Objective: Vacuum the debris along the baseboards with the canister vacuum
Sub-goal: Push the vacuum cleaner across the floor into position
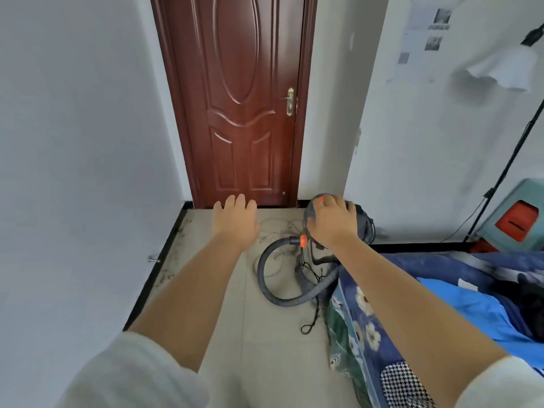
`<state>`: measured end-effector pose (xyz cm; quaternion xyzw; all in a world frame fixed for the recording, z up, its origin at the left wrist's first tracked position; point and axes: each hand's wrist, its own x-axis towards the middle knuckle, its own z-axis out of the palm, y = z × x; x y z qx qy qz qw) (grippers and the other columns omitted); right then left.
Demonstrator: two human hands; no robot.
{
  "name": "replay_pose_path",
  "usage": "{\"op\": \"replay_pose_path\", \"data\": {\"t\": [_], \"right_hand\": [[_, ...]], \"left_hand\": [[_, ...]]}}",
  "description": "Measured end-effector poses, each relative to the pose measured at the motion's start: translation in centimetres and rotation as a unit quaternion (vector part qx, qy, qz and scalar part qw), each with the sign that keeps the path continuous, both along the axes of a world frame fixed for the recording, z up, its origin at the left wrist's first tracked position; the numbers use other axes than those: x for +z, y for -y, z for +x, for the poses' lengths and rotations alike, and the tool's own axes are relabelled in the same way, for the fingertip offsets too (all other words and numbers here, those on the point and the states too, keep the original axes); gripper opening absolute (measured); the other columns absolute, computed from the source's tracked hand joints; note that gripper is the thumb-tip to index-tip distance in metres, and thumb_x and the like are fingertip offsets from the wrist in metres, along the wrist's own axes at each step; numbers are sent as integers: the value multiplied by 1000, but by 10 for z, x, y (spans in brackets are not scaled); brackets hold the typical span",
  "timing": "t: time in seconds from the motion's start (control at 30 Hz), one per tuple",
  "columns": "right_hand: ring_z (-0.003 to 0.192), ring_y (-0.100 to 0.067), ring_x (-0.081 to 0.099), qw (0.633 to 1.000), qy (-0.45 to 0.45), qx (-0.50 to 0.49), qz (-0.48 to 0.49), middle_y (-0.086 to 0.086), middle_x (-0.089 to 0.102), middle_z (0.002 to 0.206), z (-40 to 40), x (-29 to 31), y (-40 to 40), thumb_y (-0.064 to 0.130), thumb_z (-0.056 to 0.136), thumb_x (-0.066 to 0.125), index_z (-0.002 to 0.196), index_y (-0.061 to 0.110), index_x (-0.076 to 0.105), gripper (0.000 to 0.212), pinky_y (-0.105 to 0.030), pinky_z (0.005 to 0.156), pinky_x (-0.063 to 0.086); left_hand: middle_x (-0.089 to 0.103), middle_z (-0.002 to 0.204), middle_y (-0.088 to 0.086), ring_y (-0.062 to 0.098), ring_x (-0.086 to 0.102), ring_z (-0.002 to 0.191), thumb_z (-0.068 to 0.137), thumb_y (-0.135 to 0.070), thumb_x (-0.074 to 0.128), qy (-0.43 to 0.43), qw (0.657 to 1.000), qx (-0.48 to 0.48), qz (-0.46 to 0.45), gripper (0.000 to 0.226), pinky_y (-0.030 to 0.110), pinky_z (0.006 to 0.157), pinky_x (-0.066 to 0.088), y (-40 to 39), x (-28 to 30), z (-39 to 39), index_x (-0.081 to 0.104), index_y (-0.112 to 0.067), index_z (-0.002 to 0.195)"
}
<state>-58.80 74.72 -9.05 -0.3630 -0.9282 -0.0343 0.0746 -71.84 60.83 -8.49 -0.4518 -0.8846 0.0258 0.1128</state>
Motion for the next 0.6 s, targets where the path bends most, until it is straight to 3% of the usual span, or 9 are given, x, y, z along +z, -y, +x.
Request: {"op": "replay_pose_path", "data": {"t": [0.27,0.6], "right_hand": [[137,-28,23,992,2,-121,-20,-8,36,143,-117,-19,-181,30,96,38,138,13,37,45,-49,114,16],[138,-28,22,966,28,-252,-54,-7,34,145,-160,-86,-381,32,96,38,138,13,37,46,-47,111,22]], "left_hand": [[33,145,7,24,29,134,98,-31,34,14,997,-70,9,44,42,107,25,-199,-21,-156,35,-13,138],[34,144,7,24,29,134,98,-32,34,23,976,-214,-29,48,40,107,25,-448,-77,-220,30,-13,142]]}}
